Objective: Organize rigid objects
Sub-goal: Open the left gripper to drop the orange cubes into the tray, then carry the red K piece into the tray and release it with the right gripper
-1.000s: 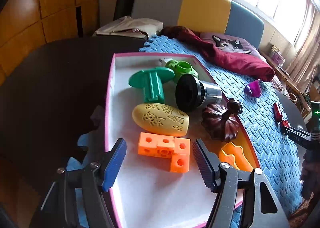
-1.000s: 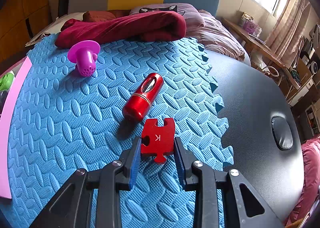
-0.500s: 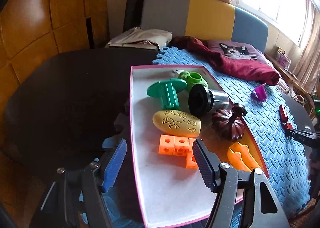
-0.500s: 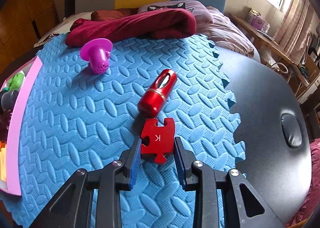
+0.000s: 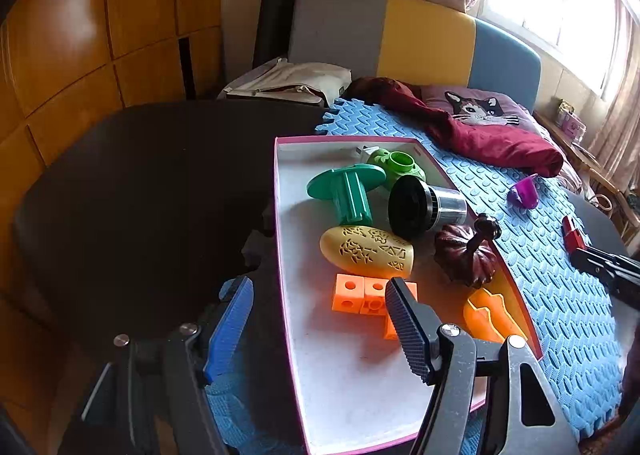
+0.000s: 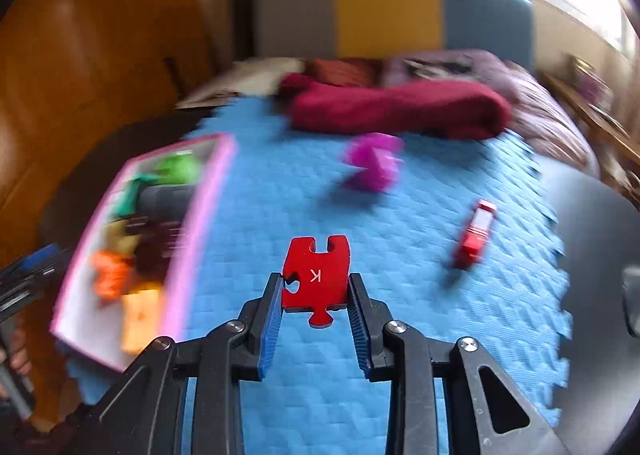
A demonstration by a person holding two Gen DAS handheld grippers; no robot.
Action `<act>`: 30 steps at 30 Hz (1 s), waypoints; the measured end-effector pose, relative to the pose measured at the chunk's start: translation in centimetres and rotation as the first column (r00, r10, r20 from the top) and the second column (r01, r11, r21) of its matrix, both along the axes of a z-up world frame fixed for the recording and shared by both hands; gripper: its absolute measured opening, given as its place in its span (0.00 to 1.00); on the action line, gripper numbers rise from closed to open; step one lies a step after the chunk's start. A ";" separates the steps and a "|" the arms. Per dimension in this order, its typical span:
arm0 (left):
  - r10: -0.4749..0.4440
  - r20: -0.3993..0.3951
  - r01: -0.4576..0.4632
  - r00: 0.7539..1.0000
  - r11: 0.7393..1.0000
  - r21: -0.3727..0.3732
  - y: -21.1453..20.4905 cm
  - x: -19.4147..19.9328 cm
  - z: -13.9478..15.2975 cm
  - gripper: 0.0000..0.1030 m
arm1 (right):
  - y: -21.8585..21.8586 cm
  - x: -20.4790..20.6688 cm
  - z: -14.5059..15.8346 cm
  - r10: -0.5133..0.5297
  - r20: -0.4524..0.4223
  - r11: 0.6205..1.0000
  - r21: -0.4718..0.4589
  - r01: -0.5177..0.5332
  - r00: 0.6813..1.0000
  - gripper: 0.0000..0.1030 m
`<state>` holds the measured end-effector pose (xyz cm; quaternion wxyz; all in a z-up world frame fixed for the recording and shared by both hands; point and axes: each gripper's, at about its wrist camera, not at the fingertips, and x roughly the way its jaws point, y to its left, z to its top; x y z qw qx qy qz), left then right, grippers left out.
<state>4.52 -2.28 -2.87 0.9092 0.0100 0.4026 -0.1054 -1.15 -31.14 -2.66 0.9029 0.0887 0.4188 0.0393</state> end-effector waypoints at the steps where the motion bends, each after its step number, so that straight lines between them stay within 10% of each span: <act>1: 0.002 -0.001 -0.002 1.000 1.000 -0.002 0.0 0.0 0.0 0.67 | 1.3 0.0 0.5 0.036 0.013 0.999 0.005 -0.036 0.999 0.30; 14: 0.054 0.011 -0.054 0.998 0.998 -0.026 2.1 0.4 0.2 0.68 | 12.6 0.7 2.2 0.320 0.051 0.947 0.011 -0.321 0.946 0.30; 30: 0.107 0.001 -0.107 0.994 0.994 -0.035 4.7 0.5 -0.3 0.68 | 16.6 2.6 -3.4 0.384 -0.148 0.920 -0.028 -0.392 0.912 0.30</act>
